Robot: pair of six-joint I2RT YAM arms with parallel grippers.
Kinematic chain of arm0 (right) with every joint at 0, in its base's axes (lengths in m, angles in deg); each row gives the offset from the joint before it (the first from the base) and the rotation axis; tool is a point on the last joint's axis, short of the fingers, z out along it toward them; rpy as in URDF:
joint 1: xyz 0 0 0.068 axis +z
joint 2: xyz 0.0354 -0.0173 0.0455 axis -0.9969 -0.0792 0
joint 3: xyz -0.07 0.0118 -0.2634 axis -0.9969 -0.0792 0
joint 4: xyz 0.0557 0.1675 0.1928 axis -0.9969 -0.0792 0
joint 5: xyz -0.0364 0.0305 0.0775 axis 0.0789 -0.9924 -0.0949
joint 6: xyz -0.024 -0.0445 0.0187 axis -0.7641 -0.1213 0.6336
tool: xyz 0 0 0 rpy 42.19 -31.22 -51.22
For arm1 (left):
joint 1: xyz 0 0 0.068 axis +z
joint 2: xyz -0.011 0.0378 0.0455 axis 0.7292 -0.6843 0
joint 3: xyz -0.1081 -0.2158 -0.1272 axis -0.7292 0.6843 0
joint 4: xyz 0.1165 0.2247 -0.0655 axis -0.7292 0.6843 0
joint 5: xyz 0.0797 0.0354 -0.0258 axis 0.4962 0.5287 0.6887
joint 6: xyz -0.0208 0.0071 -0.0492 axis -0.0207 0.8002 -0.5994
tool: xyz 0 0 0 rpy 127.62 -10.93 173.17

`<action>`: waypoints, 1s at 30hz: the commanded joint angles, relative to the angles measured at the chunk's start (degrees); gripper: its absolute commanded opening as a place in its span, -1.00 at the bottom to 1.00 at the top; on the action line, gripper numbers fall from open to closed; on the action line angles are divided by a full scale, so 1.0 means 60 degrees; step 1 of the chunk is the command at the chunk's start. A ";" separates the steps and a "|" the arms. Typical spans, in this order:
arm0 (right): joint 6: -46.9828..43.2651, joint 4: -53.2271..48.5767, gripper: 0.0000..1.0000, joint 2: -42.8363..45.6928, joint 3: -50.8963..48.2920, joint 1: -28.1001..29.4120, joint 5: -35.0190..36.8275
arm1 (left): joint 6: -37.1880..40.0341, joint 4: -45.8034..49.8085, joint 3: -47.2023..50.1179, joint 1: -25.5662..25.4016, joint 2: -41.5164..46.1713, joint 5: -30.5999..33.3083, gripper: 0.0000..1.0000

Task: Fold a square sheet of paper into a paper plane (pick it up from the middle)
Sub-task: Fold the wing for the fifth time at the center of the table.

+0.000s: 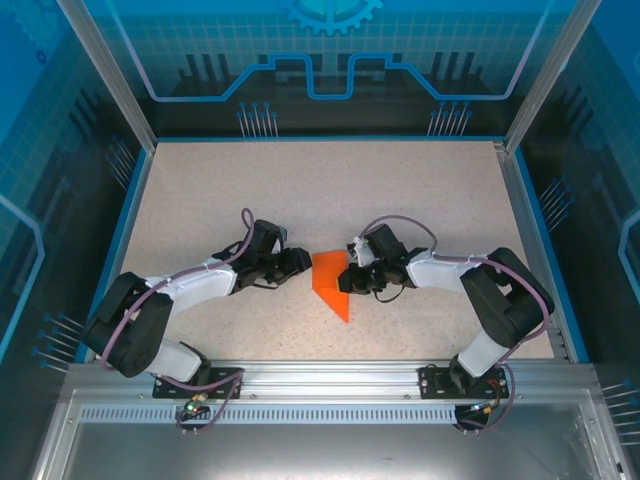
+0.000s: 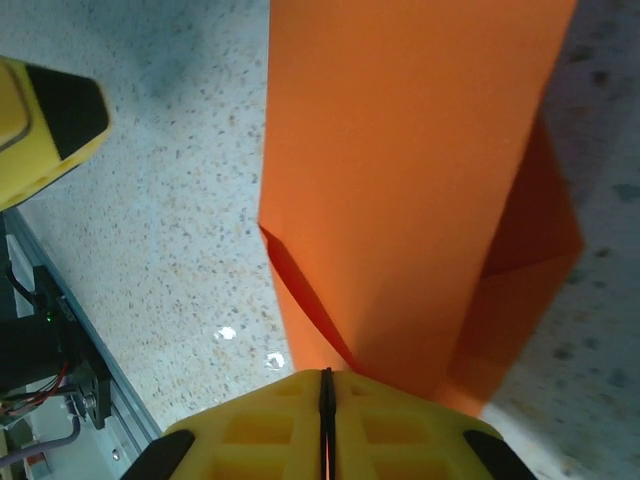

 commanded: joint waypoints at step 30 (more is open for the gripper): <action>0.0621 0.2317 -0.76 -0.1051 -0.1547 -0.0932 -0.0870 | -0.0637 -0.0306 -0.0567 -0.0882 -0.1516 -0.0499 0.04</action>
